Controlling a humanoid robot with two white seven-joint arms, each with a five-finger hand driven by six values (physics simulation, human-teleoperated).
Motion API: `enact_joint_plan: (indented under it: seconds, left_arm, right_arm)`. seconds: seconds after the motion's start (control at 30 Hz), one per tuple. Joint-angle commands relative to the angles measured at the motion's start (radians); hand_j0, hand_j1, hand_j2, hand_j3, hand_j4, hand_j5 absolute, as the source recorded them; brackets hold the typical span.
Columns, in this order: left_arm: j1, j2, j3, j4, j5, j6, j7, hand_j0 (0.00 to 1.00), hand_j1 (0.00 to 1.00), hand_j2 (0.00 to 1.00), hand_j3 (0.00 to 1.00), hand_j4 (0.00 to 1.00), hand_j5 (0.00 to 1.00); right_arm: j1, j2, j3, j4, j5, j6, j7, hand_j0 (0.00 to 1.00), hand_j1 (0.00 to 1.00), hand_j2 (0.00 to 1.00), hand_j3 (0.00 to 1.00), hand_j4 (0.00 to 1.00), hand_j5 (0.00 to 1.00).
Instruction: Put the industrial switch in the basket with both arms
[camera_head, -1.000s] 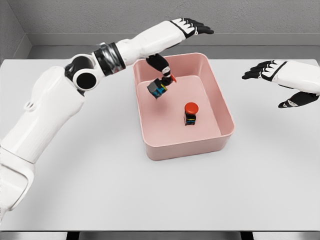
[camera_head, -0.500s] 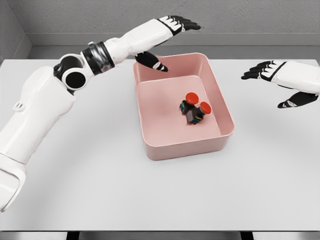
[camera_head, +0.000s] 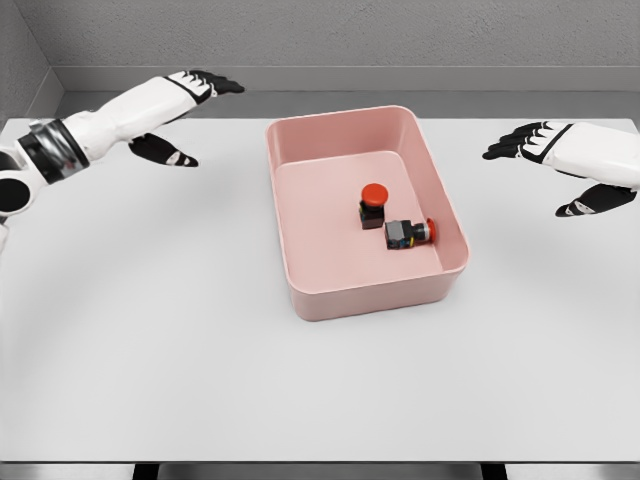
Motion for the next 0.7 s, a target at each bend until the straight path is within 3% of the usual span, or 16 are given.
enact_joint_plan:
  seconds: [0.0, 0.27, 0.43, 0.6, 0.67]
  left_arm:
    - [0.002, 0.059, 0.001, -0.026, 0.018, 0.001, 0.001, 1.0, 1.0, 1.0, 1.0, 1.0, 1.0]
    - [0.038, 0.15, 0.006, -0.037, 0.018, 0.001, -0.005, 1.0, 1.0, 1.0, 1.0, 1.0, 1.0]
    - [0.1, 0.2, 0.011, -0.029, 0.013, 0.001, -0.005, 1.0, 1.0, 1.0, 1.0, 1.0, 1.0]
    - [0.107, 0.259, 0.024, -0.028, 0.023, 0.001, -0.002, 1.0, 1.0, 1.0, 1.0, 1.0, 1.0]
    - [0.127, 0.28, 0.072, -0.028, 0.024, 0.001, 0.0, 1.0, 1.0, 1.0, 1.0, 1.0, 1.0]
  right_arm:
    - [0.0, -0.002, -0.001, 0.001, -0.005, 0.001, 0.0, 1.0, 1.0, 1.0, 1.0, 1.0, 1.0]
    - [0.002, -0.003, -0.001, 0.0, -0.007, 0.001, 0.0, 1.0, 1.0, 1.0, 1.0, 1.0, 1.0]
    - [0.002, -0.002, 0.001, 0.0, -0.004, 0.001, 0.0, 1.0, 1.0, 1.0, 1.0, 1.0, 1.0]
    - [0.008, -0.003, 0.001, 0.0, -0.005, 0.001, 0.0, 1.0, 1.0, 1.0, 1.0, 1.0, 1.0]
    - [0.008, 0.0, 0.001, 0.0, -0.005, 0.001, 0.0, 1.0, 1.0, 1.0, 1.0, 1.0, 1.0]
